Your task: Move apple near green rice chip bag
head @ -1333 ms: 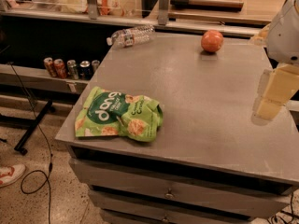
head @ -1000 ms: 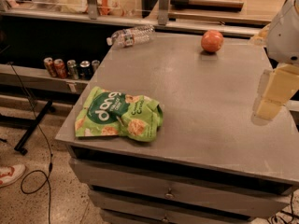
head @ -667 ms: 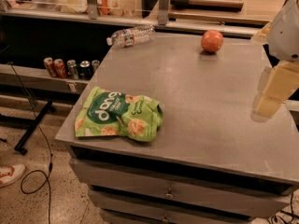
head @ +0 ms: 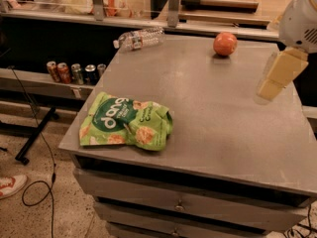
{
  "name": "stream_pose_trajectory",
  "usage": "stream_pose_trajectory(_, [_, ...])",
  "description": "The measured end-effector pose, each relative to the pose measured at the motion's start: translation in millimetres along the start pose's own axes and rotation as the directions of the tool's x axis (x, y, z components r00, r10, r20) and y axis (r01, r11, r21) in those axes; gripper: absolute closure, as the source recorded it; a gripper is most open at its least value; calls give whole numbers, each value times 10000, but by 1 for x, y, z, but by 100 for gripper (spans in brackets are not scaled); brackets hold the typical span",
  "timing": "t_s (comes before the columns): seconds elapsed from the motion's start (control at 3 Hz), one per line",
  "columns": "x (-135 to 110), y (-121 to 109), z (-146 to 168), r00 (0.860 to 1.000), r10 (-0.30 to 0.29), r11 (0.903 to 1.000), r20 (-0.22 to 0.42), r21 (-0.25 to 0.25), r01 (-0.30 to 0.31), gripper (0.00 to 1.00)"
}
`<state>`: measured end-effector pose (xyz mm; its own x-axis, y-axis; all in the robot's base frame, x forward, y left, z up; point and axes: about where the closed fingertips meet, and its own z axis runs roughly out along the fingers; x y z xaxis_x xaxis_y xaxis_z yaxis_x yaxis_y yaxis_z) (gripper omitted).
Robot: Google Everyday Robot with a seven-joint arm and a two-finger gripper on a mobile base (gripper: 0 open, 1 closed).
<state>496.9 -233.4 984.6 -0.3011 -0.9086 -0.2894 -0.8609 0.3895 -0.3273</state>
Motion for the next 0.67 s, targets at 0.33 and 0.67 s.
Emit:
stream_pose_trajectory(0.33, [-3,-34,20,9925,1092,9926,556,470,-1118,0])
stream_pose_trajectory(0.67, [-10,-71,48,9597,2623,9611,1007,622,-2692,0])
